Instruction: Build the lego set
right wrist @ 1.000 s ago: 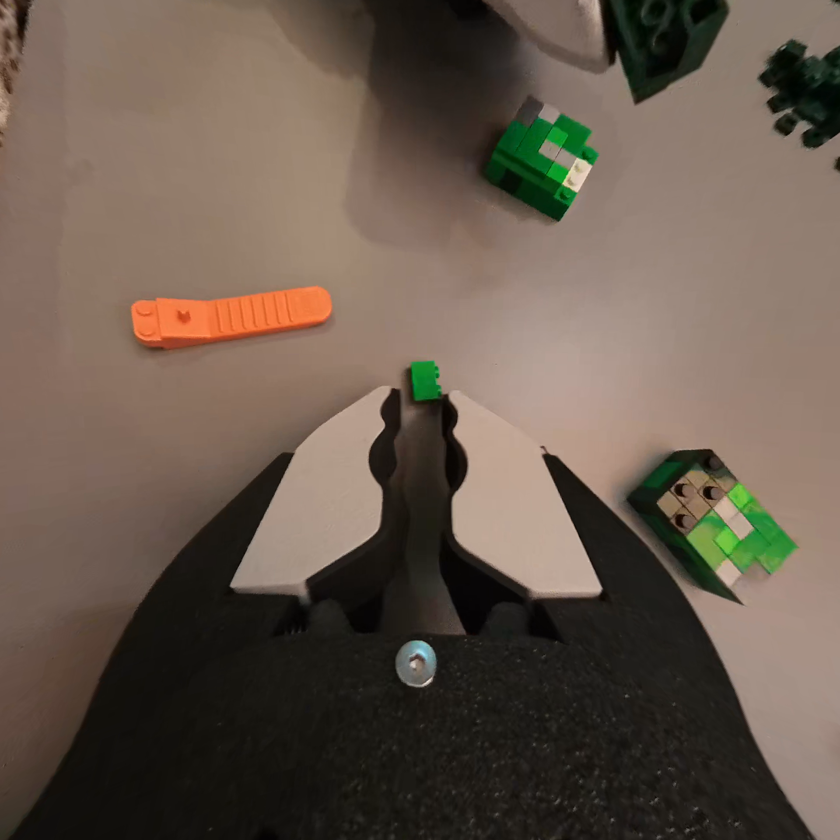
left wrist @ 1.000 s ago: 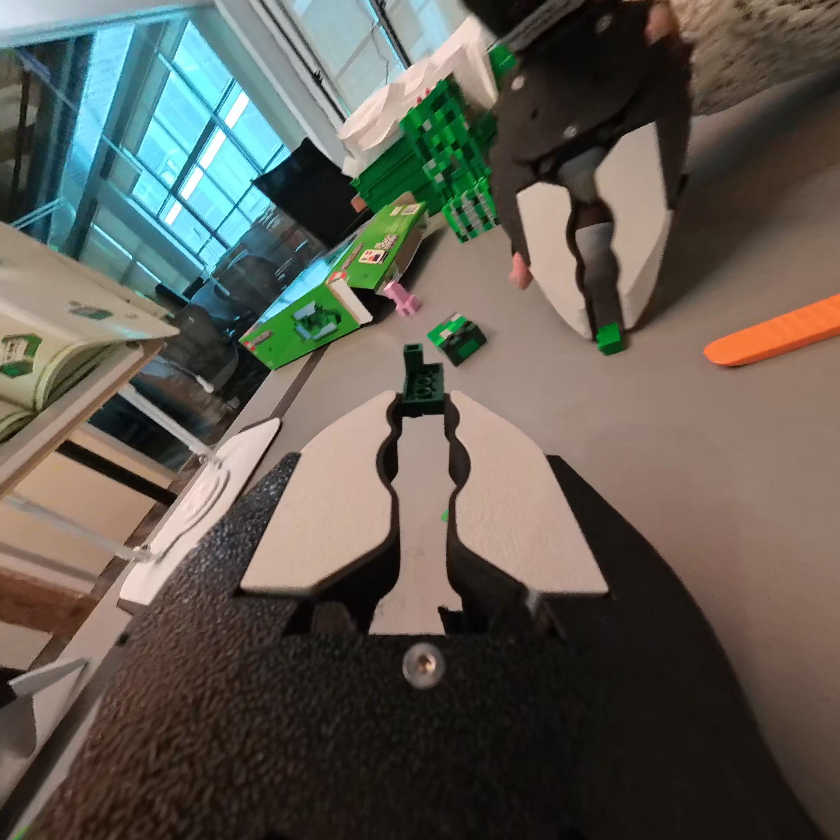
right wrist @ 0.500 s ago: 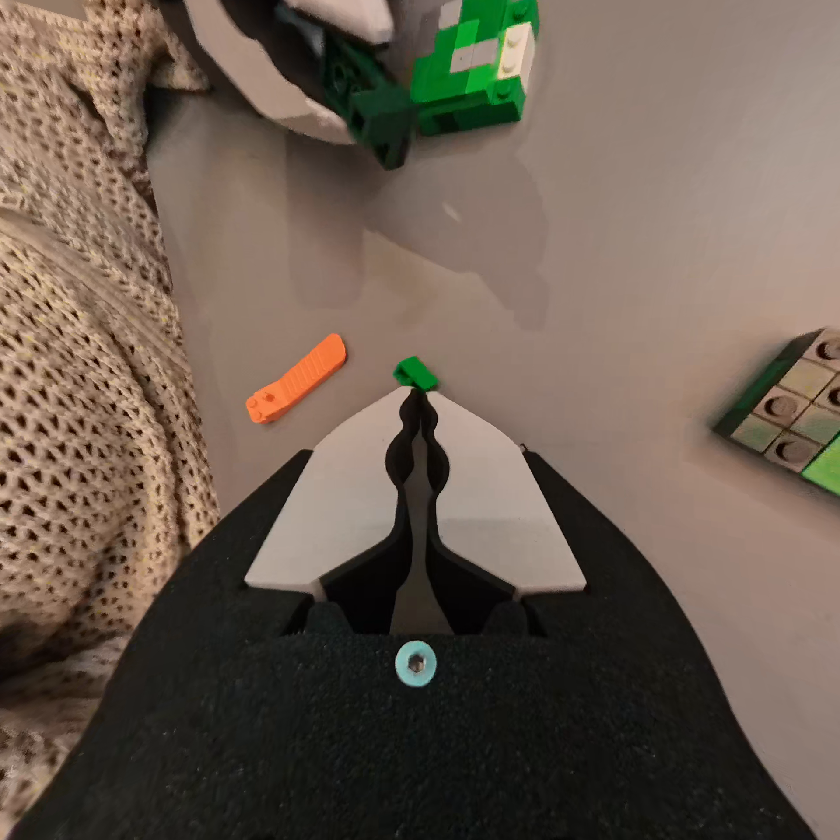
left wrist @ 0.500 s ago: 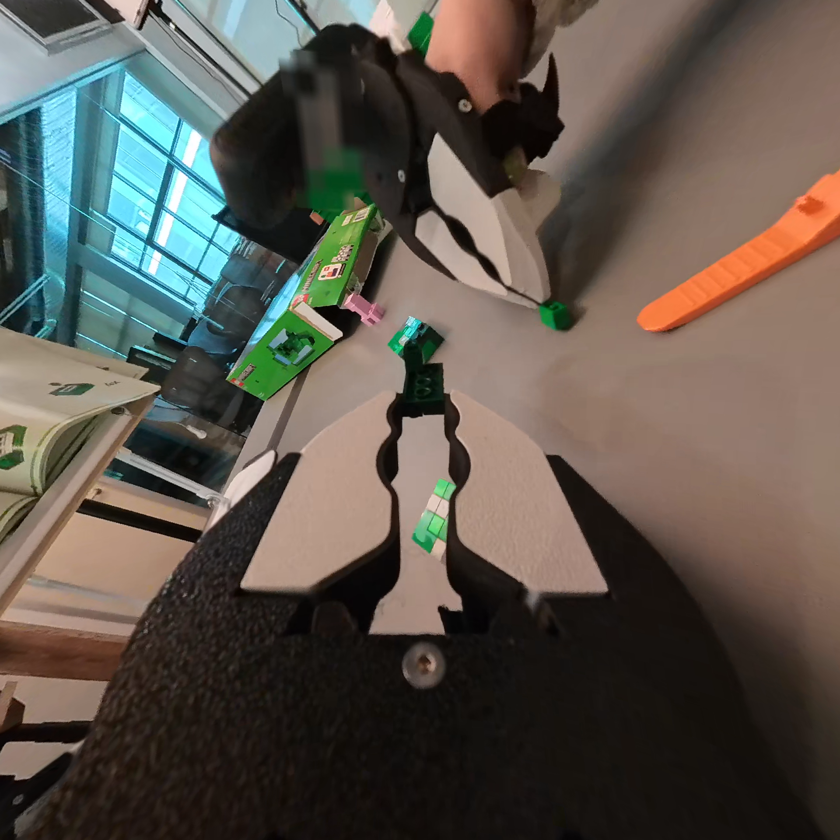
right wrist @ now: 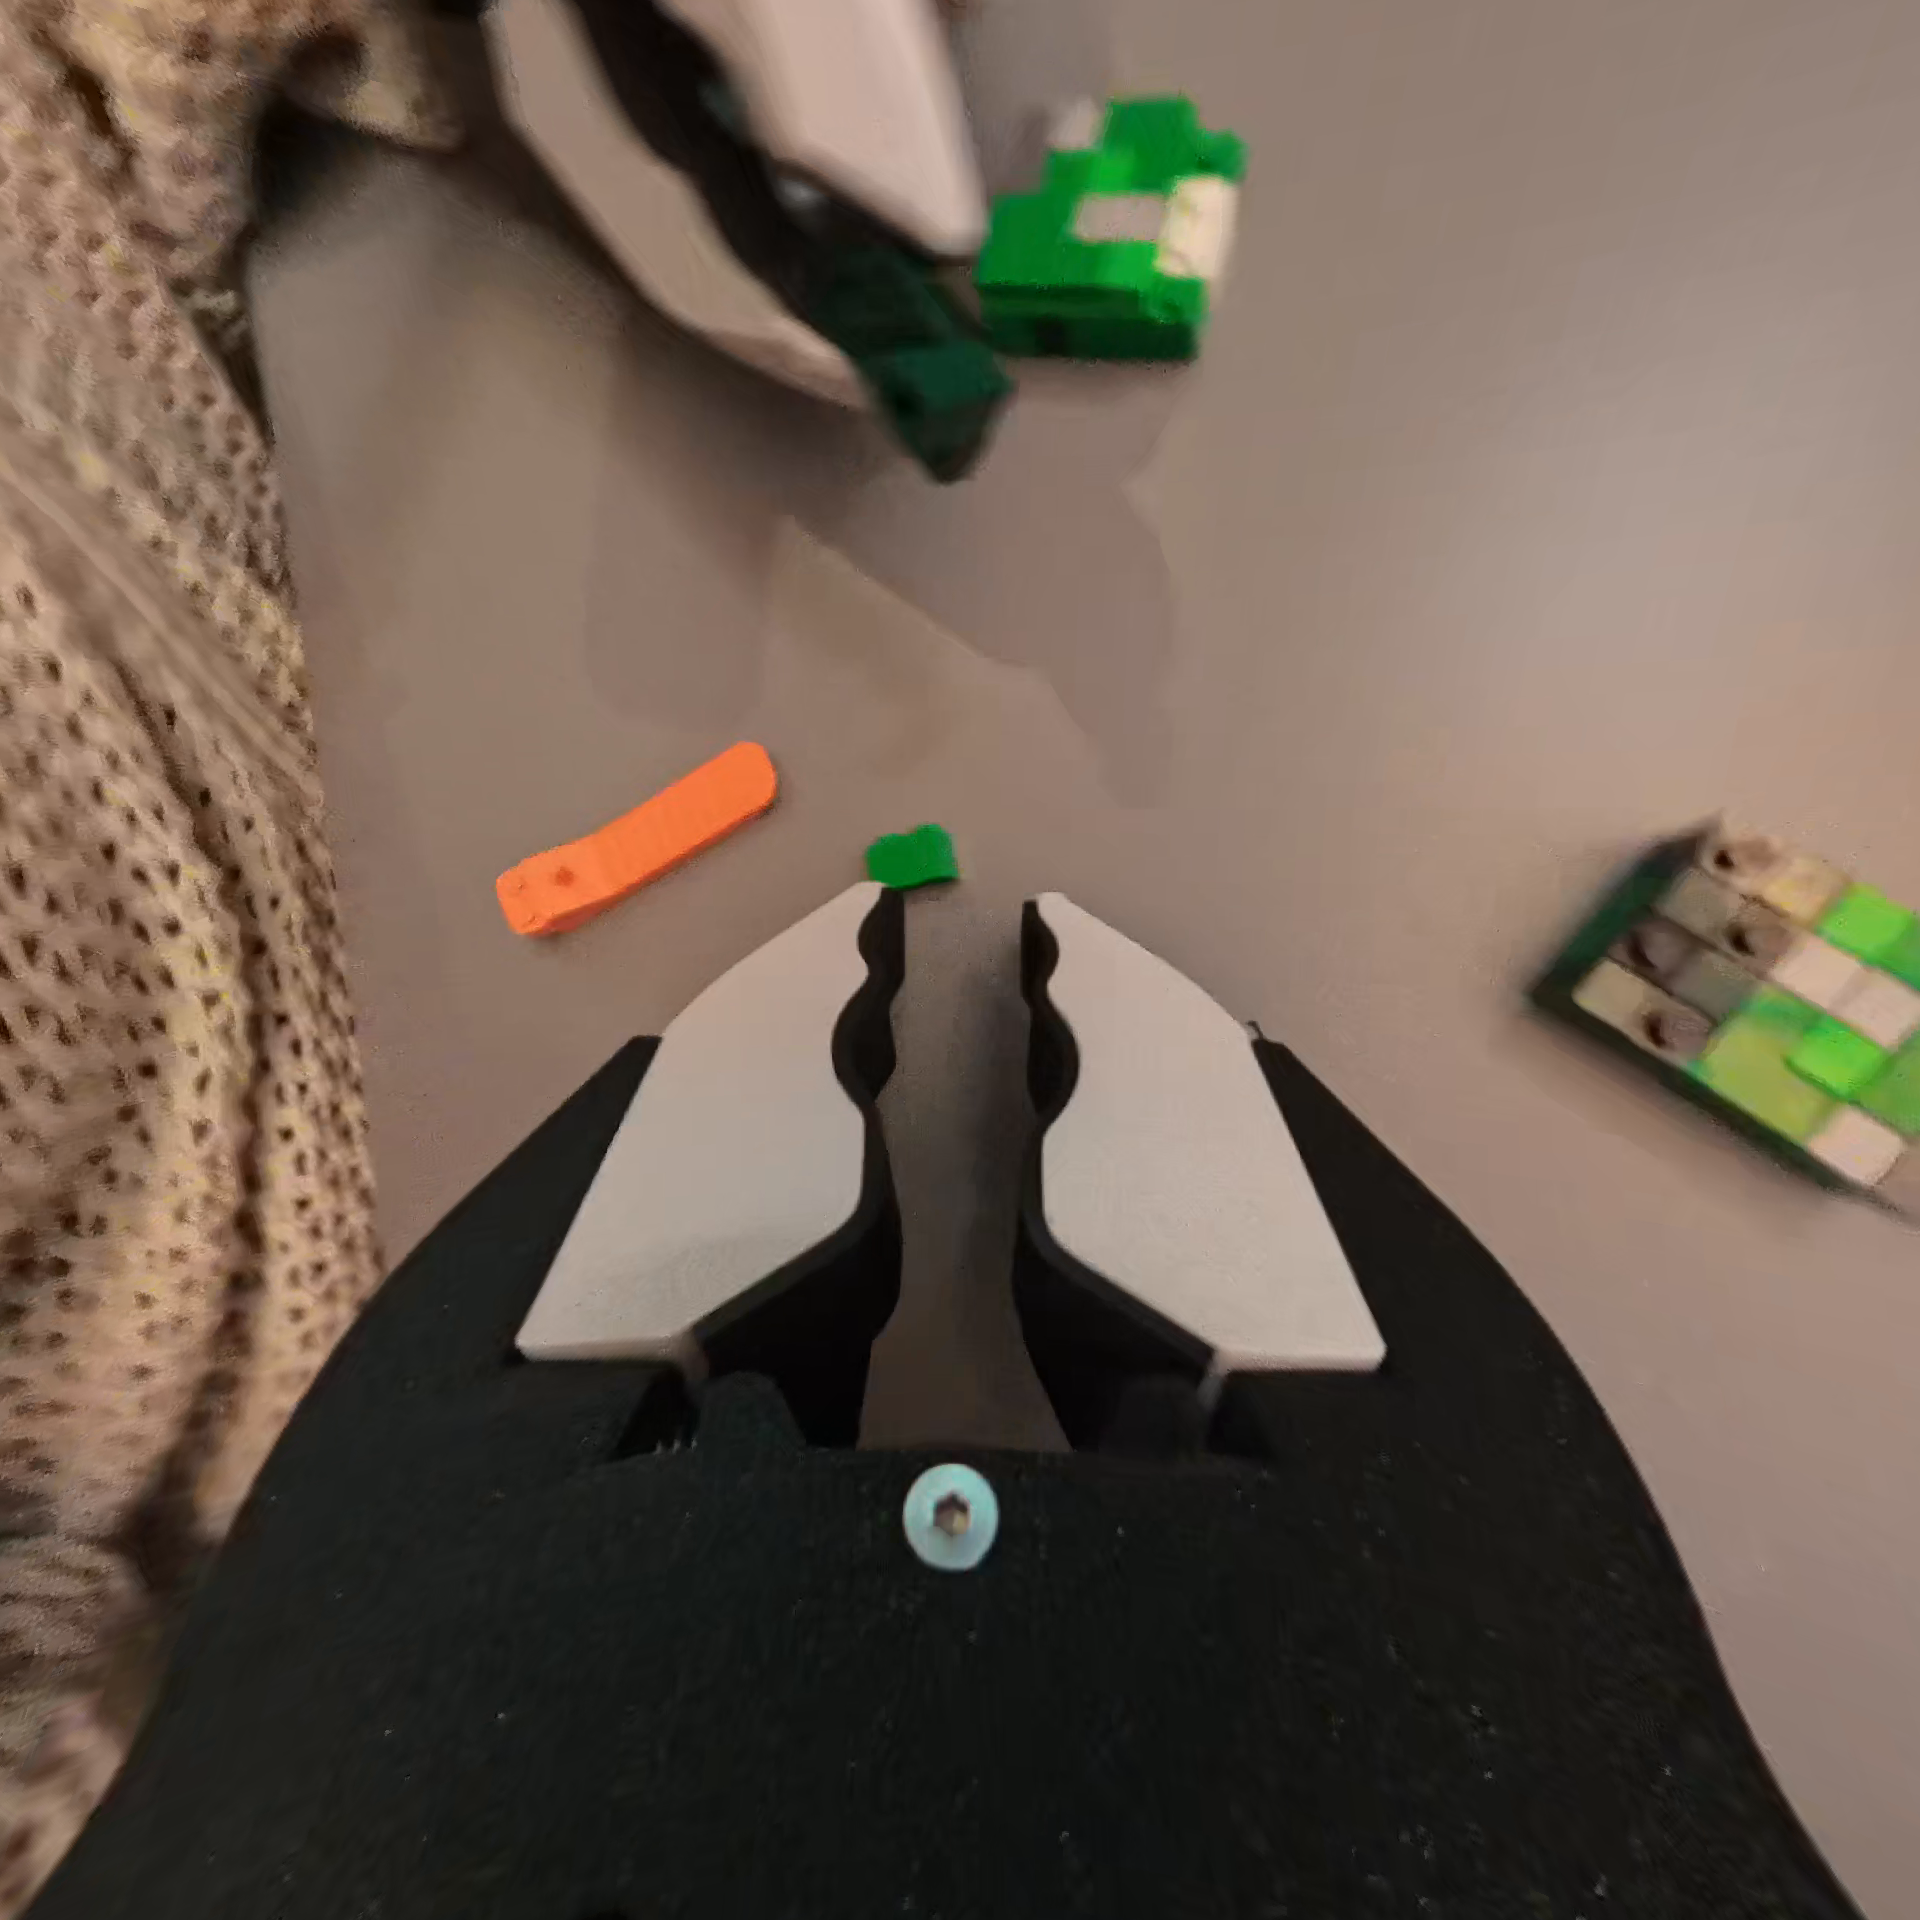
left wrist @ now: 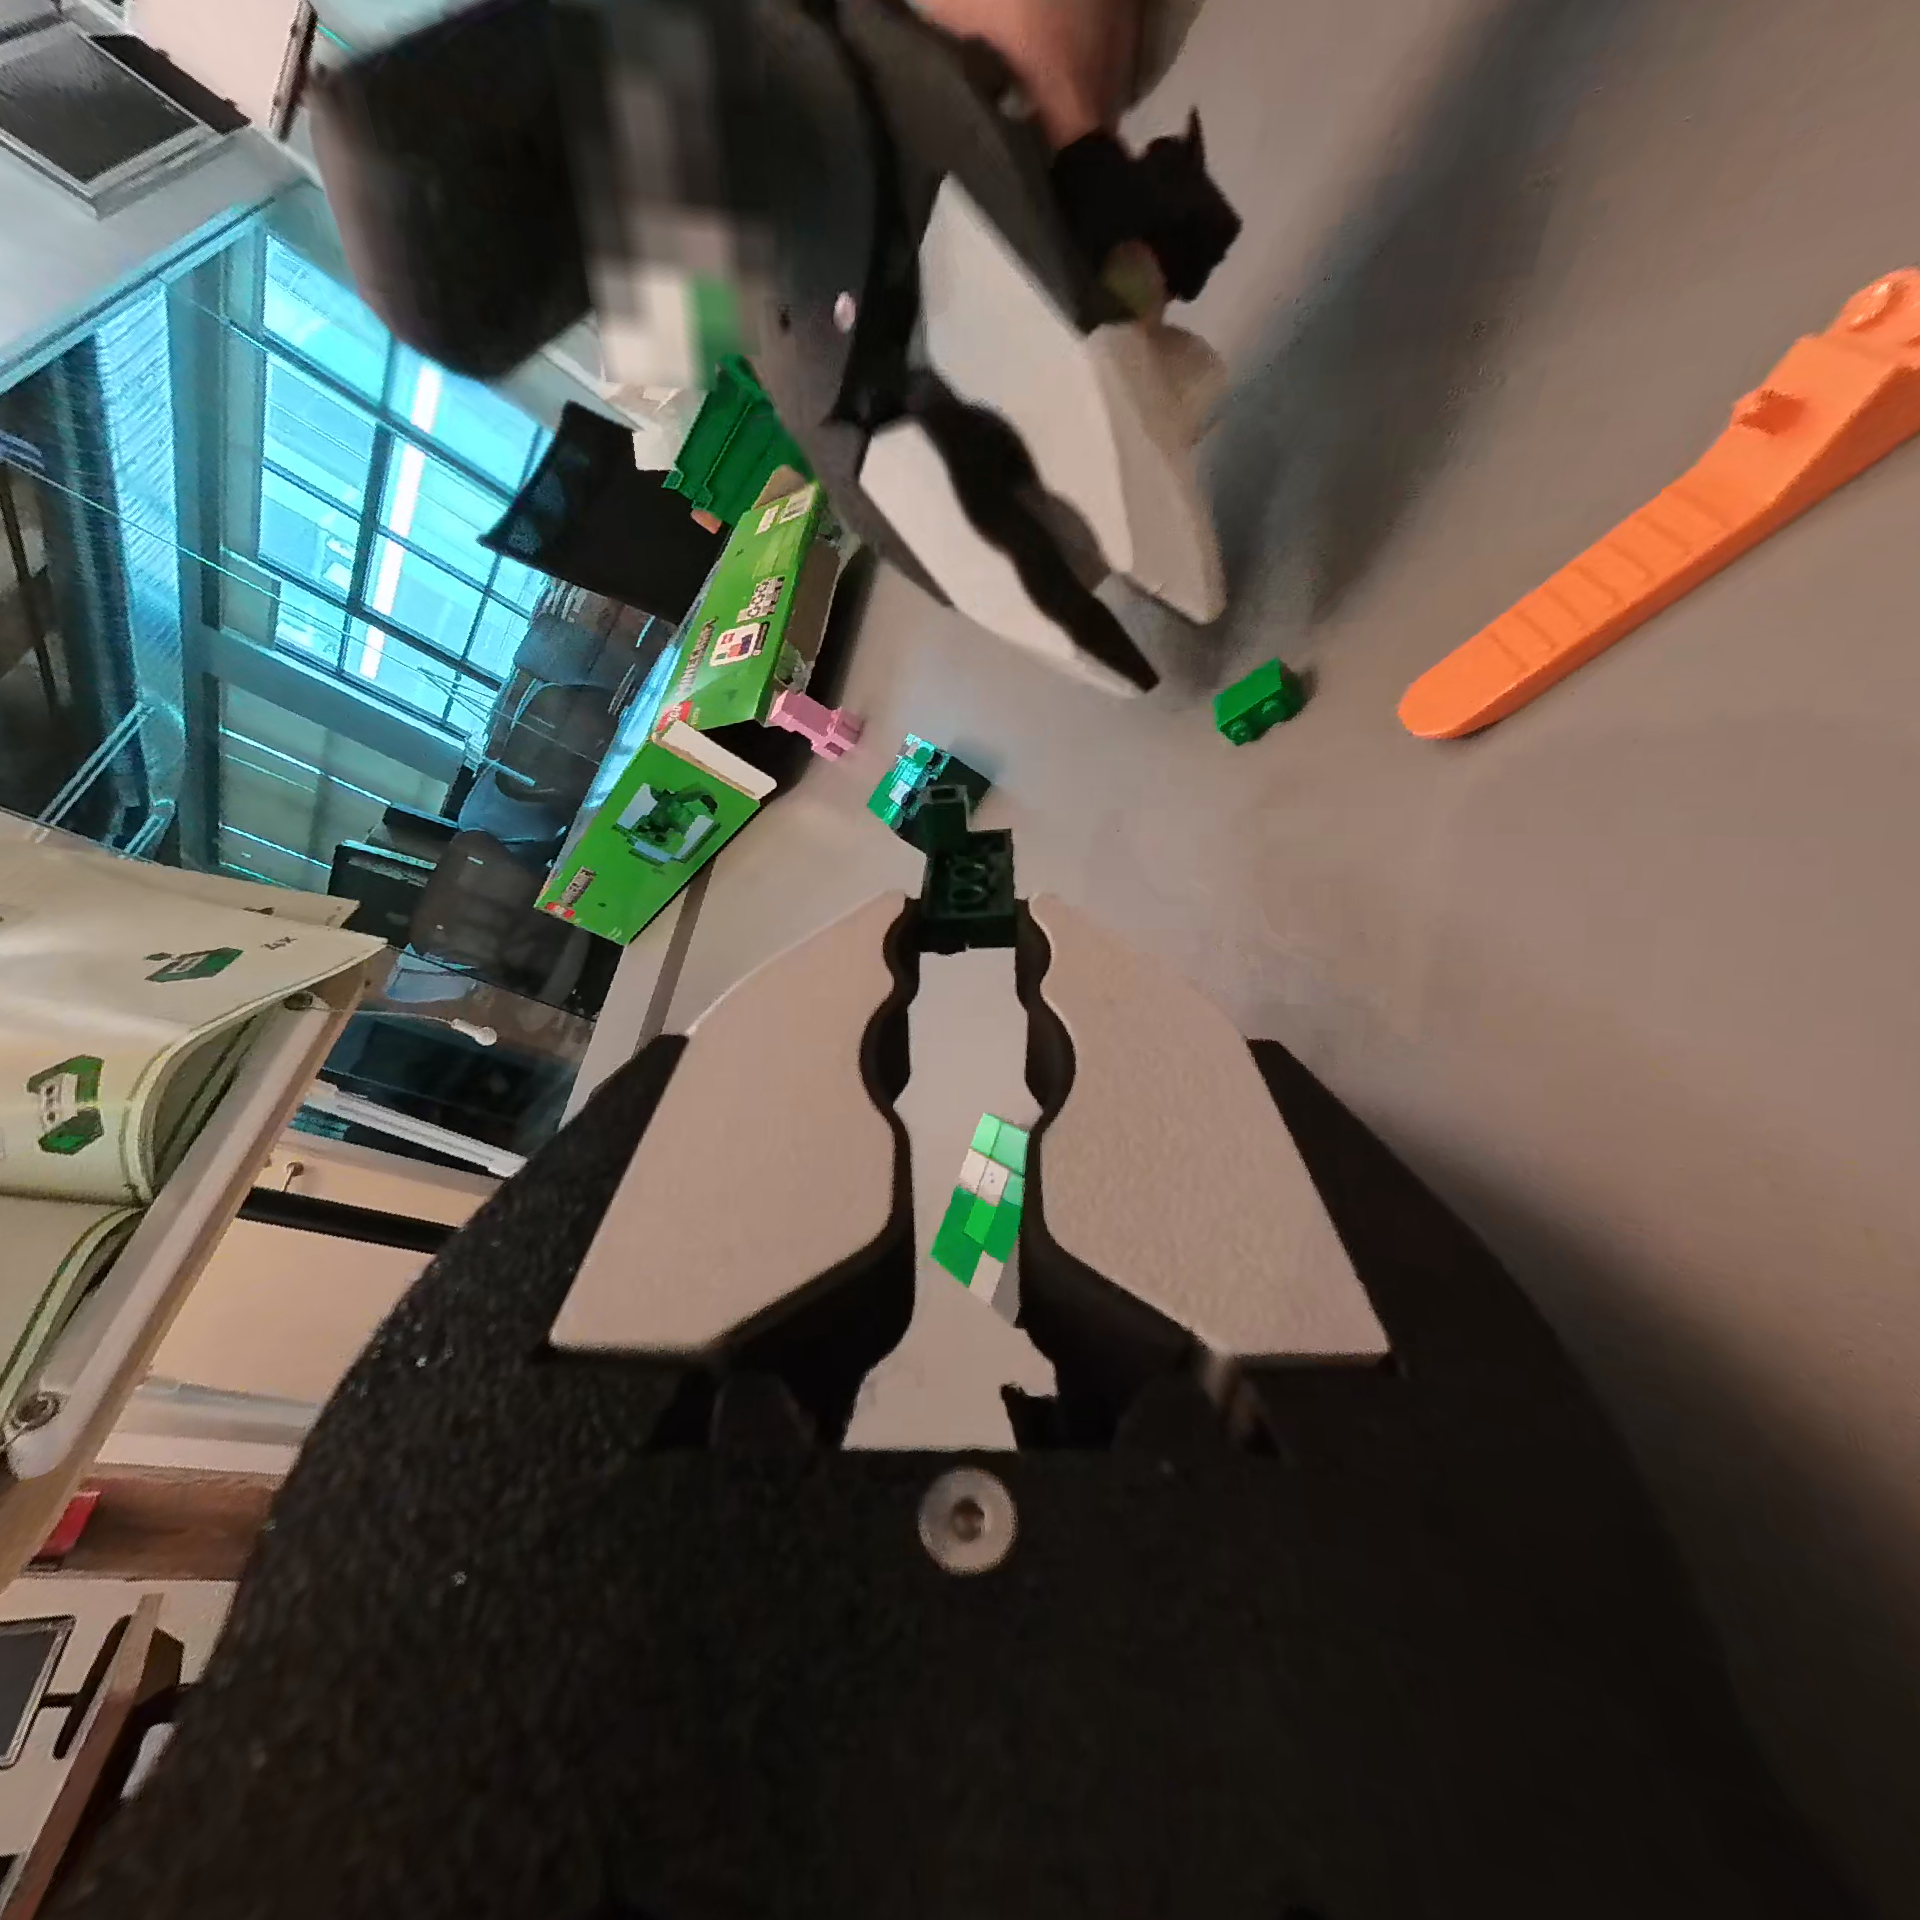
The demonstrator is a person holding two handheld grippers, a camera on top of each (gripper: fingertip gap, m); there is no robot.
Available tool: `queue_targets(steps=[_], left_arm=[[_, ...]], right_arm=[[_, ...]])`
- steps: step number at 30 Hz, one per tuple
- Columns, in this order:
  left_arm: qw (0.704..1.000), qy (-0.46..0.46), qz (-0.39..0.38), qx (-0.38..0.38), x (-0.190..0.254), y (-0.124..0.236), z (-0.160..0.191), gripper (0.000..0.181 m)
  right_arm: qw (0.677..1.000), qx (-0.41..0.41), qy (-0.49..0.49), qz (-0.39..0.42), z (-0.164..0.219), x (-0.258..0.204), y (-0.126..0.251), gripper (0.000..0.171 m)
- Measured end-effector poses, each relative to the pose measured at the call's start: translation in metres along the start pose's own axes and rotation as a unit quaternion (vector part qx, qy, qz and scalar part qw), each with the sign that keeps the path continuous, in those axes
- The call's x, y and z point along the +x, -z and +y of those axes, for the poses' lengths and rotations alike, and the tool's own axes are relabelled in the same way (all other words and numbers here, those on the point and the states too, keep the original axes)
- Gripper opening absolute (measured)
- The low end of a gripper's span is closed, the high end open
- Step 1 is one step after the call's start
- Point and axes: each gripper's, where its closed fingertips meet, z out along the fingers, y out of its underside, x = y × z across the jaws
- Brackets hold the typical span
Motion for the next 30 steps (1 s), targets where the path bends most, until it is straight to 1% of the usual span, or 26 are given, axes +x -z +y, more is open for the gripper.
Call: queue_targets(steps=[2,4,6,9,10,12,14,16,19,21,24,27,30], left_arm=[[1.0,-0.002,0.004,-0.001,0.002,0.0,0.0,0.018],[1.0,-0.001,0.009,-0.001,0.003,-0.001,-0.001,0.018],[1.0,0.004,0.014,0.0,0.005,-0.001,-0.001,0.017],[0.999,0.028,0.023,0.006,0.005,0.0,-0.004,0.018],[0.999,0.044,0.029,0.011,0.005,0.0,-0.006,0.018],[0.996,0.081,0.041,0.018,0.004,0.001,-0.009,0.018],[0.991,0.123,0.055,0.019,0.003,0.002,-0.011,0.018],[0.981,0.169,0.09,0.018,0.007,0.003,-0.014,0.018],[0.959,0.233,0.158,0.026,0.017,0.006,-0.023,0.018],[0.942,0.264,0.204,0.028,0.026,0.009,-0.029,0.018],[0.912,0.309,0.269,0.03,0.038,0.015,-0.037,0.017],[0.872,0.358,0.332,0.042,0.047,0.023,-0.046,0.017],[0.853,0.382,0.353,0.049,0.049,0.026,-0.048,0.017]], right_arm=[[0.997,0.035,0.062,0.009,-0.002,-0.012,-0.004,0.024],[0.993,0.043,0.1,0.048,0.0,-0.011,-0.009,0.024],[0.988,0.041,0.125,0.077,0.003,-0.009,-0.013,0.025],[0.986,0.034,0.14,0.083,0.003,-0.01,-0.018,0.026],[0.985,0.031,0.144,0.086,0.003,-0.009,-0.019,0.026],[0.983,0.024,0.156,0.098,0.003,-0.007,-0.02,0.016],[0.98,0.02,0.17,0.098,0.002,-0.008,-0.018,0.016],[0.977,0.019,0.184,0.106,-0.002,-0.008,-0.012,0.016],[0.965,0.037,0.224,0.13,-0.016,-0.009,0.004,0.016],[0.949,0.045,0.272,0.152,-0.029,-0.013,0.016,0.016],[0.915,0.037,0.366,0.166,-0.049,-0.028,0.023,0.016],[0.865,0.015,0.47,0.175,-0.066,-0.044,0.02,0.016],[0.809,-0.03,0.562,0.17,-0.073,-0.055,0.008,0.016]])
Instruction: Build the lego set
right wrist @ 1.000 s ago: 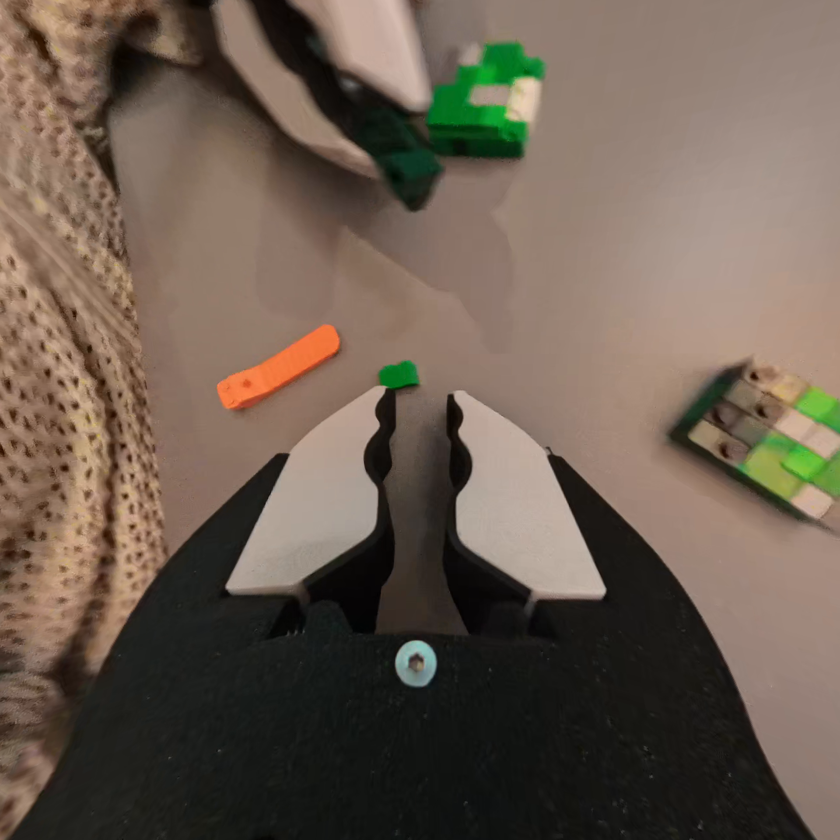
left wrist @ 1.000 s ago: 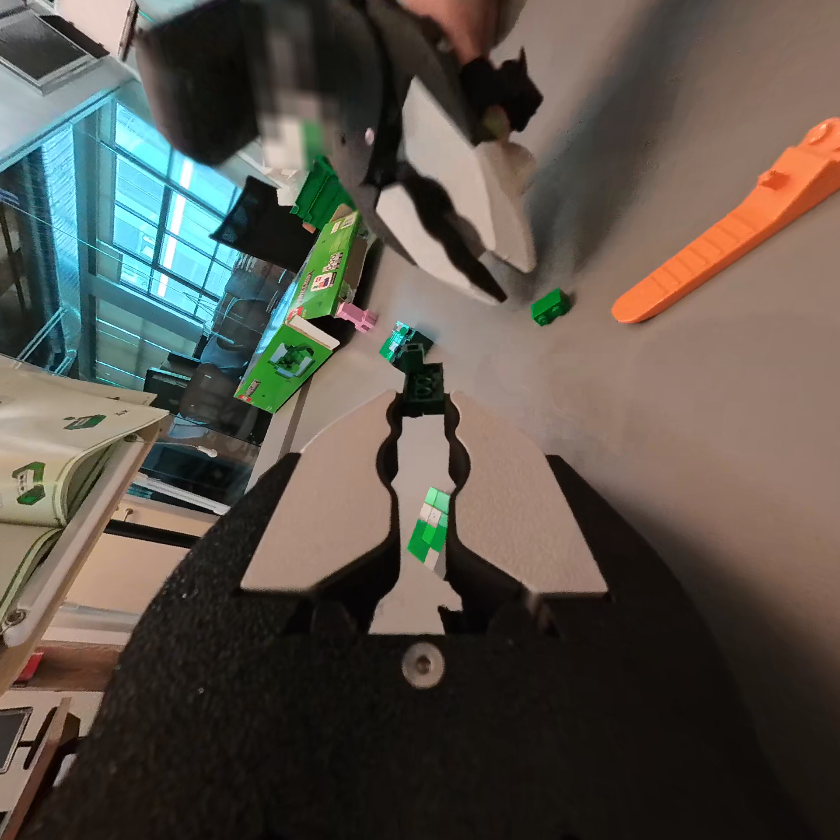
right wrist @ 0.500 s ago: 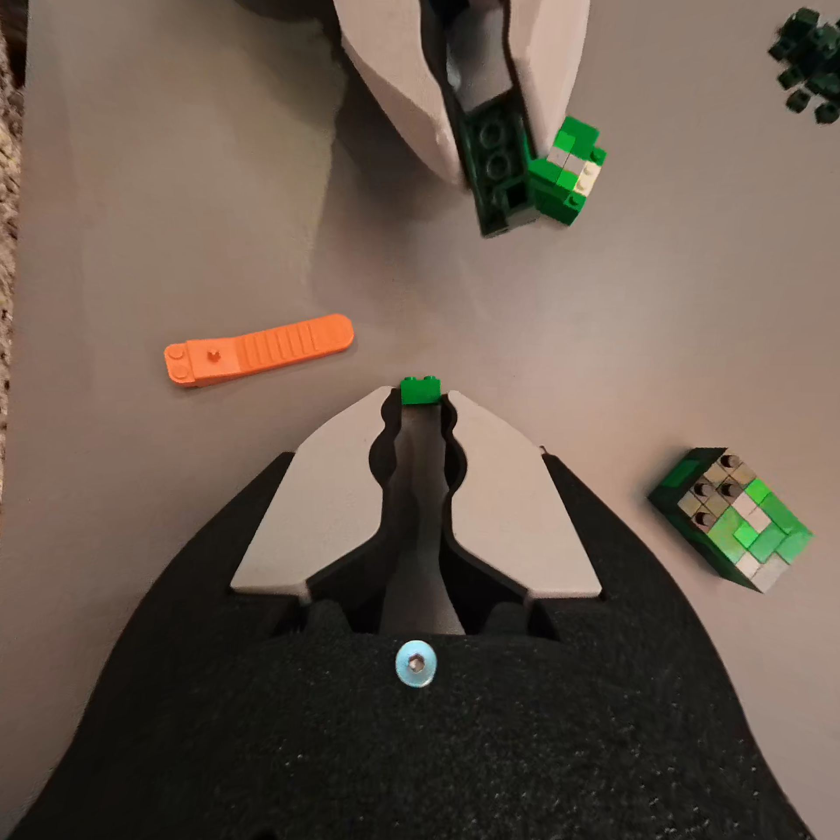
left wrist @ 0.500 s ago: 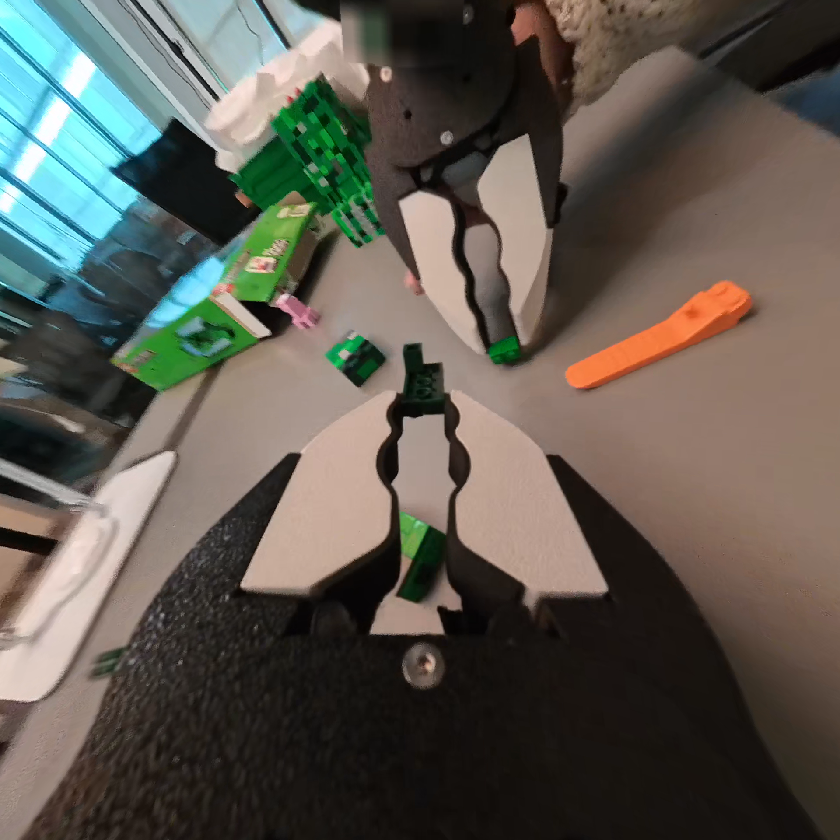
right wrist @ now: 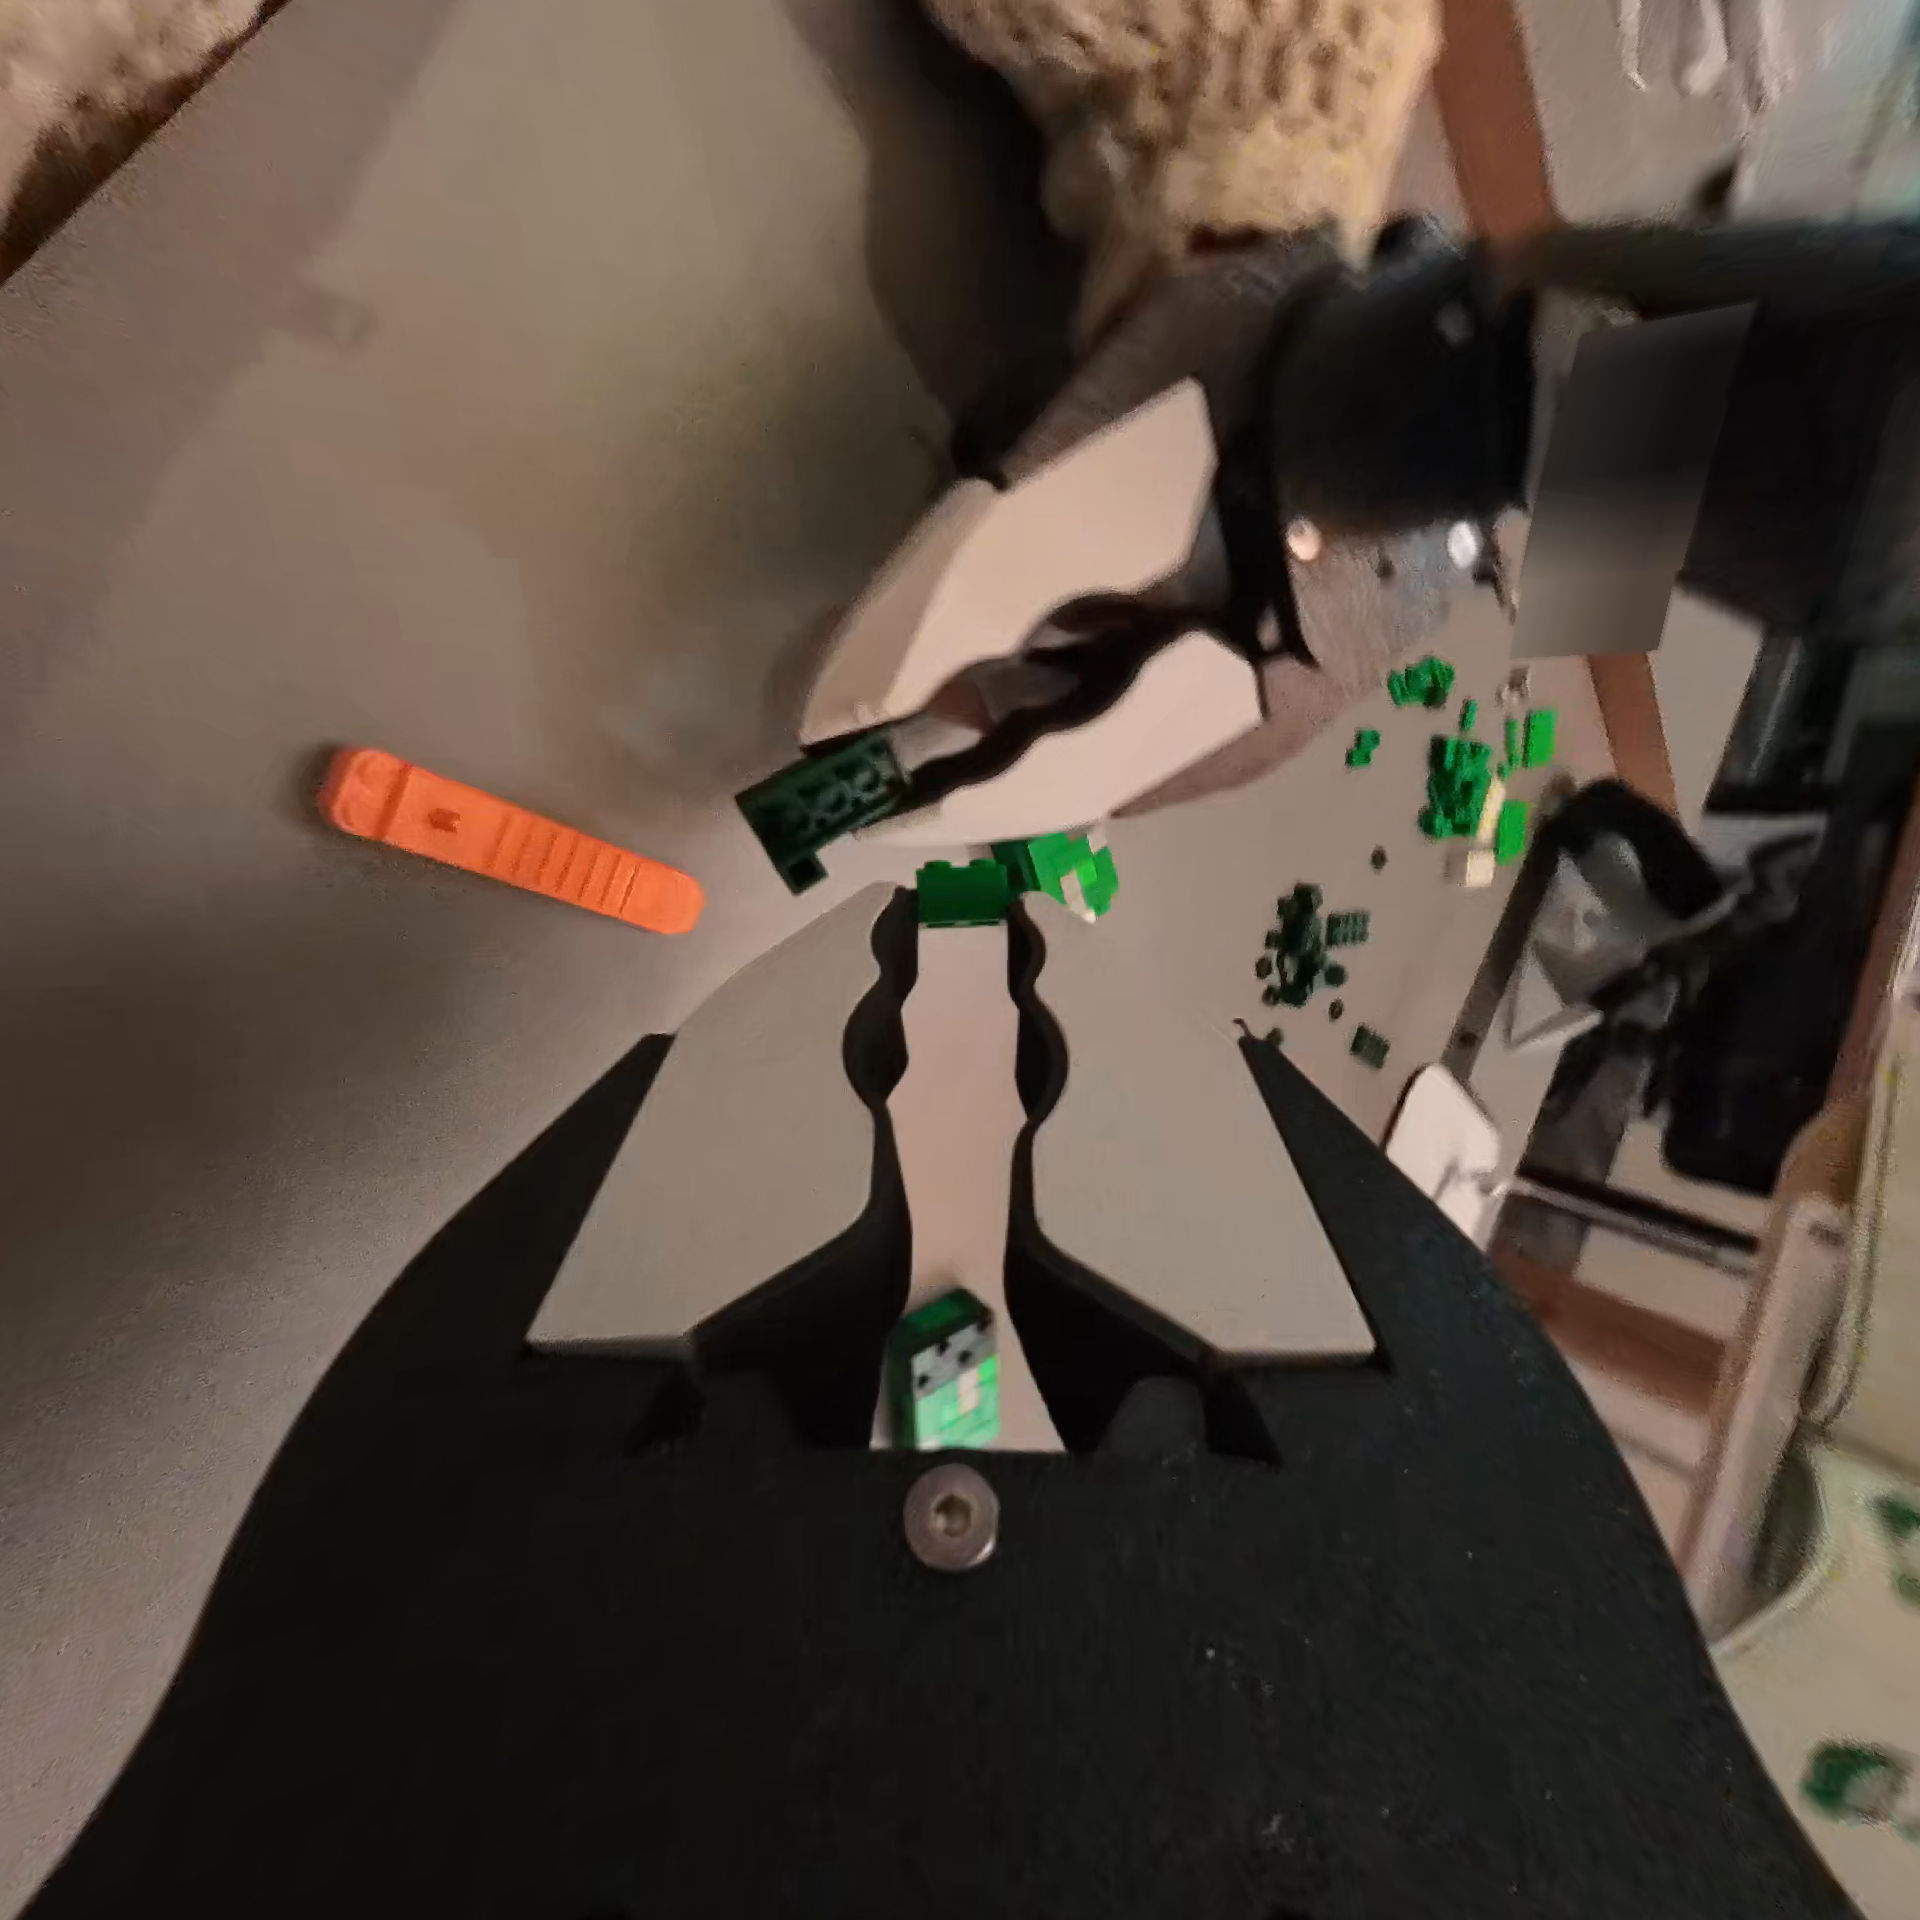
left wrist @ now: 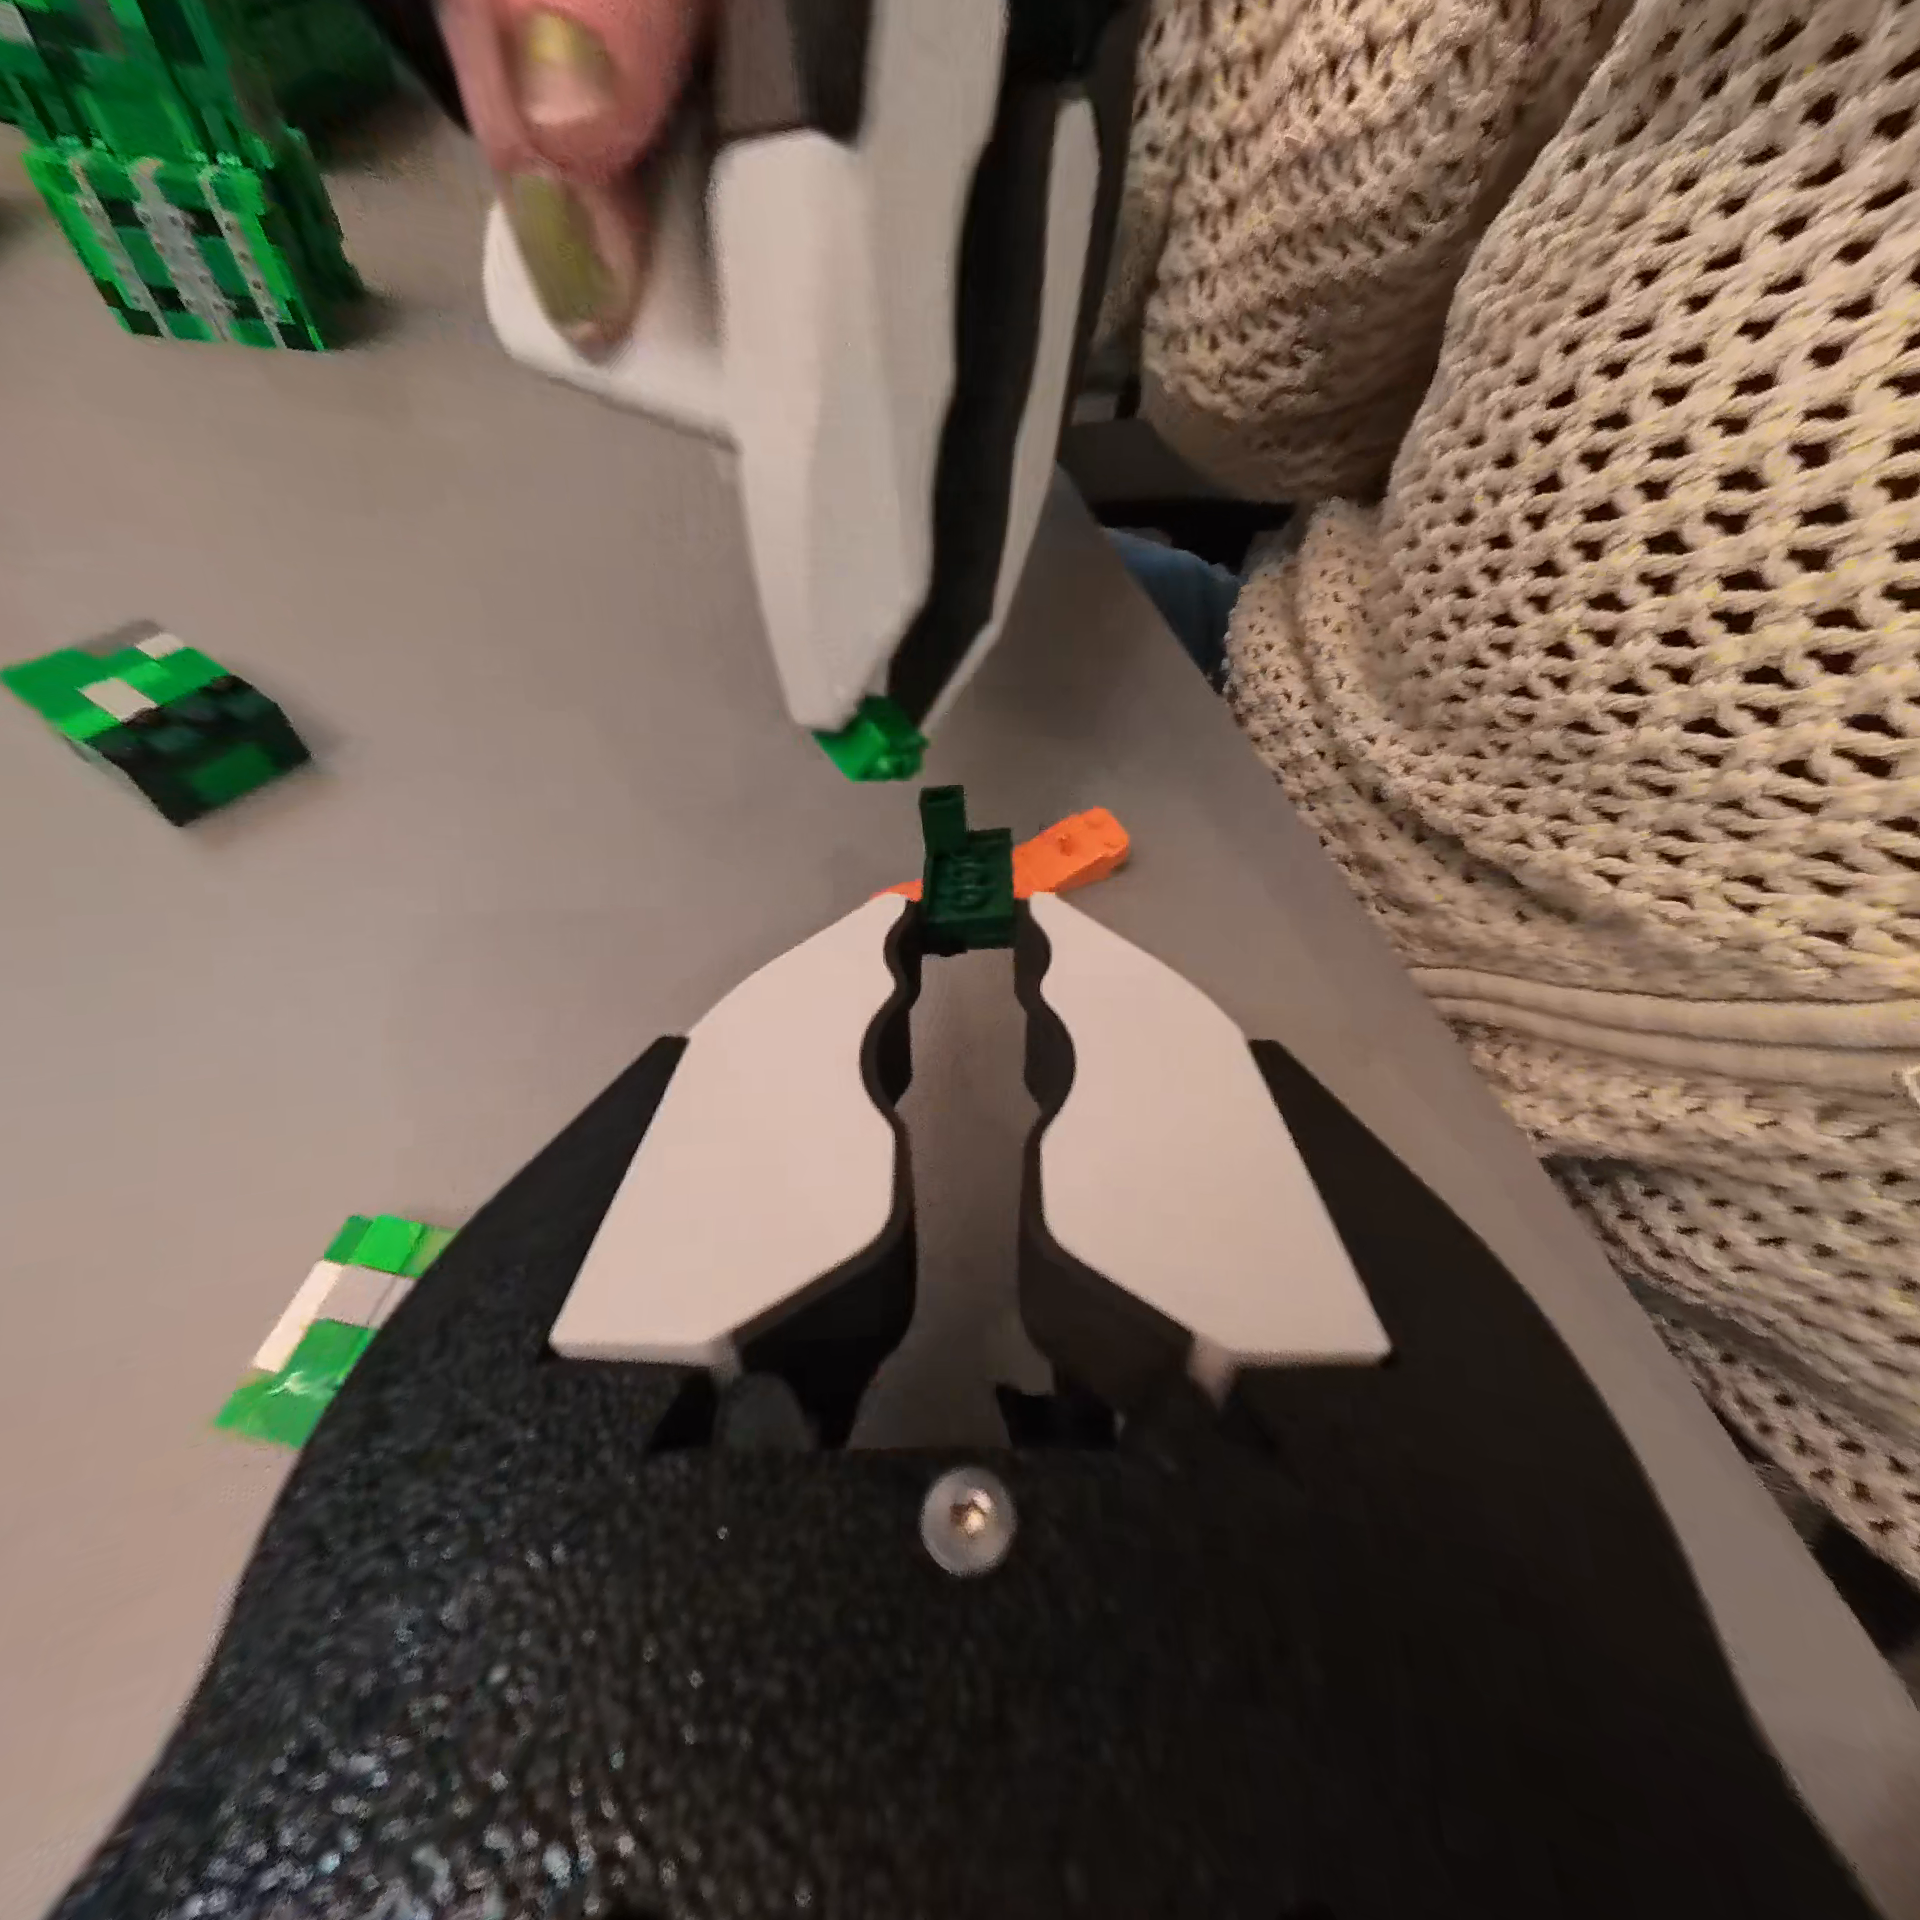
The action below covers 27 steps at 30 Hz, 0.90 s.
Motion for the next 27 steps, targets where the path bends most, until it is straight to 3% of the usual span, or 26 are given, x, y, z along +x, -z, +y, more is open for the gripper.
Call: queue_targets(steps=[5,10,18,27], left_arm=[[0.999,0.022,0.023,0.006,0.003,0.002,-0.001,0.017],[0.999,0.024,0.028,-0.002,0.005,0.001,0.001,0.017],[0.999,0.038,0.034,0.002,0.005,0.002,0.001,0.017],[0.999,0.033,0.032,-0.001,0.005,0.001,0.001,0.017]], right_arm=[[0.991,-0.048,0.119,-0.045,-0.004,-0.007,-0.011,0.016],[0.976,-0.07,0.178,-0.099,-0.008,-0.015,-0.015,0.016],[0.938,-0.126,0.304,-0.105,-0.01,-0.014,-0.019,0.016],[0.932,-0.125,0.321,-0.117,-0.013,-0.016,-0.019,0.016]])
